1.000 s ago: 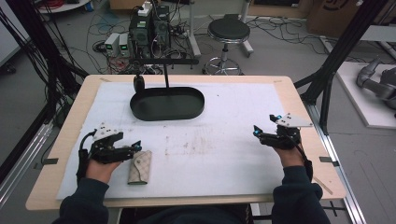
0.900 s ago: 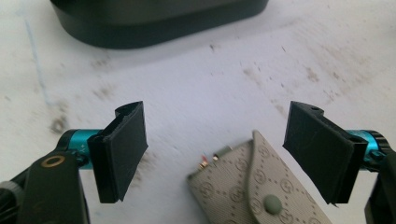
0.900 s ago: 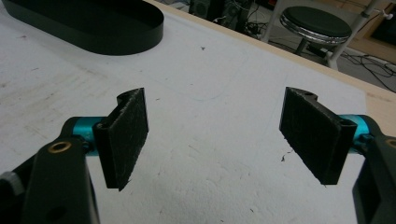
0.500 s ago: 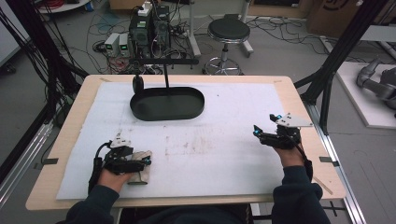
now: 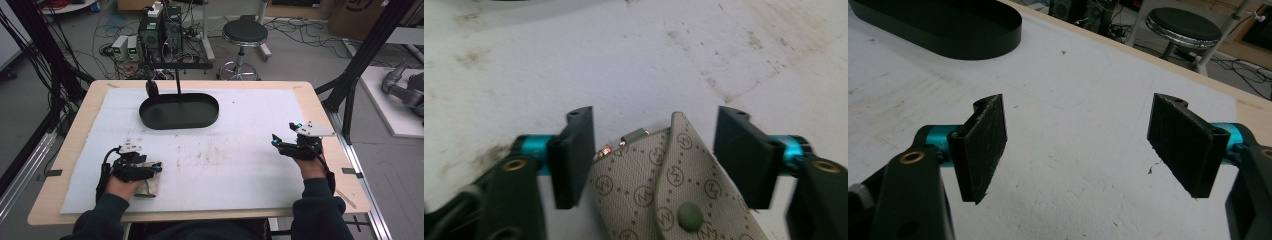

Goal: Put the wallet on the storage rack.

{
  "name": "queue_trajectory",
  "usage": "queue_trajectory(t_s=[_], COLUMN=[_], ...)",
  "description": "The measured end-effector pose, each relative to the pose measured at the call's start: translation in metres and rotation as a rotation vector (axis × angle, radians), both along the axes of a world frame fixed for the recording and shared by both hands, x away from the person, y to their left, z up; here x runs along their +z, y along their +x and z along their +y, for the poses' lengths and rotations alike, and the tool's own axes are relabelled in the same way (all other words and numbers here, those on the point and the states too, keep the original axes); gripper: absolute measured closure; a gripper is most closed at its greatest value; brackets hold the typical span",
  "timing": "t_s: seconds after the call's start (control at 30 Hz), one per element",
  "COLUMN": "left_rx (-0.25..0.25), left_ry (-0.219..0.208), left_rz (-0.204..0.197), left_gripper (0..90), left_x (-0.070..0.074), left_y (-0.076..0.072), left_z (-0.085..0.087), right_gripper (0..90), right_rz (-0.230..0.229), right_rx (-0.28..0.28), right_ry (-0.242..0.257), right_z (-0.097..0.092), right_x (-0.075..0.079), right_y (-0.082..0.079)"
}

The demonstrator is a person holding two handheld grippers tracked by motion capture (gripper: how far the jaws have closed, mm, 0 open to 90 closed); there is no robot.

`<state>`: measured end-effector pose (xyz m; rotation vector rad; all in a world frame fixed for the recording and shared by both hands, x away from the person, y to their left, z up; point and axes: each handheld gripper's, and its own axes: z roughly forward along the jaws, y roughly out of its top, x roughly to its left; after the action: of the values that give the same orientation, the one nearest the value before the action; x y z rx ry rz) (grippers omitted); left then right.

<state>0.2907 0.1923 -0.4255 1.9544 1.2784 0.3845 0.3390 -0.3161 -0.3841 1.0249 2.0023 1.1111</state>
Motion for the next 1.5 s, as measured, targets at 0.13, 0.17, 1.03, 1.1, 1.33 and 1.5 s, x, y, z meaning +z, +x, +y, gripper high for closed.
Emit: queue_trajectory(t_s=[0.13, 0.17, 1.03, 1.1, 1.33, 1.5], left_rx=[0.04, 0.041, -0.175, -0.114, -0.06, -0.053], left_ry=[0.027, 0.028, 0.057, 0.037, 0.016, 0.027], left_rz=[0.022, 0.038, 0.008, -0.004, -0.003, 0.046], left_gripper=[20.8, 20.3, 31.0, 27.9, 26.7, 26.4], left_x=[-0.006, -0.008, -0.011, -0.009, -0.006, -0.013], left_y=[-0.006, -0.005, 0.067, 0.064, 0.04, 0.034], left_z=[-0.005, -0.006, 0.004, 0.007, 0.013, 0.014], right_gripper=[24.3, 24.3, 24.3, 24.3, 24.3, 24.3], right_rz=[0.003, 0.005, 0.008, 0.007, 0.011, 0.009], right_rx=[0.005, 0.005, -0.004, -0.004, -0.006, -0.001], right_ry=[-0.003, -0.004, 0.0, 0.002, 0.0, -0.005], right_z=[0.001, 0.001, 0.0, 0.0, -0.001, 0.001], right_x=[0.0, -0.001, -0.001, -0.001, -0.002, -0.002], right_y=[0.0, 0.0, 0.001, 0.001, 0.001, 0.001])
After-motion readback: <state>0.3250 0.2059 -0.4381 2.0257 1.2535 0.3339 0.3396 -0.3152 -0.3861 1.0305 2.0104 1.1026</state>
